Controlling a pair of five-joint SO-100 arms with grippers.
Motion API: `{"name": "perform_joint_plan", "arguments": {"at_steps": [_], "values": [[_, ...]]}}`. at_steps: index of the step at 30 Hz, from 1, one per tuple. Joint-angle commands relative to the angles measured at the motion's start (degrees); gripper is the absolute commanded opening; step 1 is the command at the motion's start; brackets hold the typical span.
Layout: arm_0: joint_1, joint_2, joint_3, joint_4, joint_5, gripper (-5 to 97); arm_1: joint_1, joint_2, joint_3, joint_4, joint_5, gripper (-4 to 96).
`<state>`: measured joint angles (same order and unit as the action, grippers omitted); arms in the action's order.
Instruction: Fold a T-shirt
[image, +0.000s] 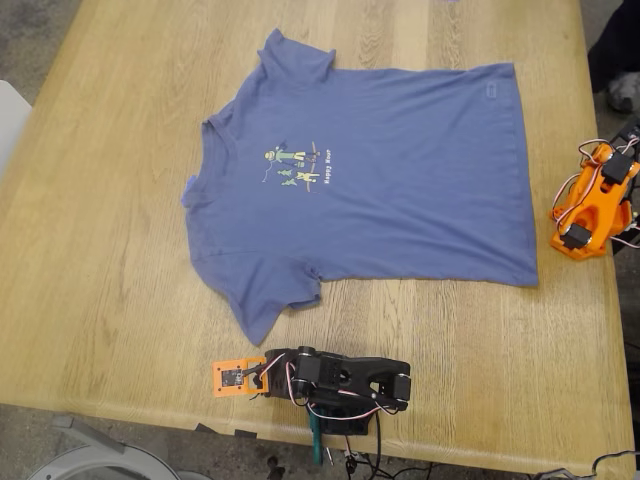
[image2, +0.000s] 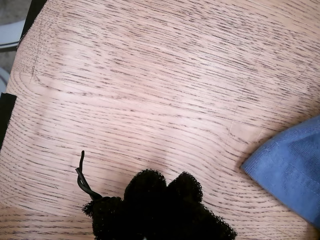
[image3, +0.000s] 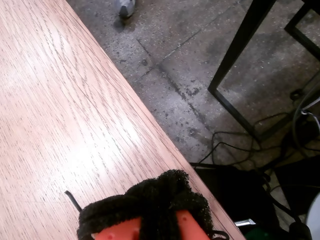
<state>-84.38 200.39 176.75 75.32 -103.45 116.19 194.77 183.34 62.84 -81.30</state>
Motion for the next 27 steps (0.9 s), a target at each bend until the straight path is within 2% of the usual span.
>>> {"name": "perform_joint_plan", "arguments": {"at_steps": [1, 22, 27], "values": [[4.7, 6.4, -1.1, -8.9, 1.3, 0, 5.2, 0.4, 4.0, -6.9, -0.2, 0.2], [5.3, 6.4, -1.1, -11.0, 1.6, 0, 4.5, 0.4, 3.9, -8.3, -0.2, 0.2], [4.8, 6.5, -2.6, -12.6, 2.9, 0, 3.7, 0.4, 2.0, -9.6, 0.0, 0.2]]}}
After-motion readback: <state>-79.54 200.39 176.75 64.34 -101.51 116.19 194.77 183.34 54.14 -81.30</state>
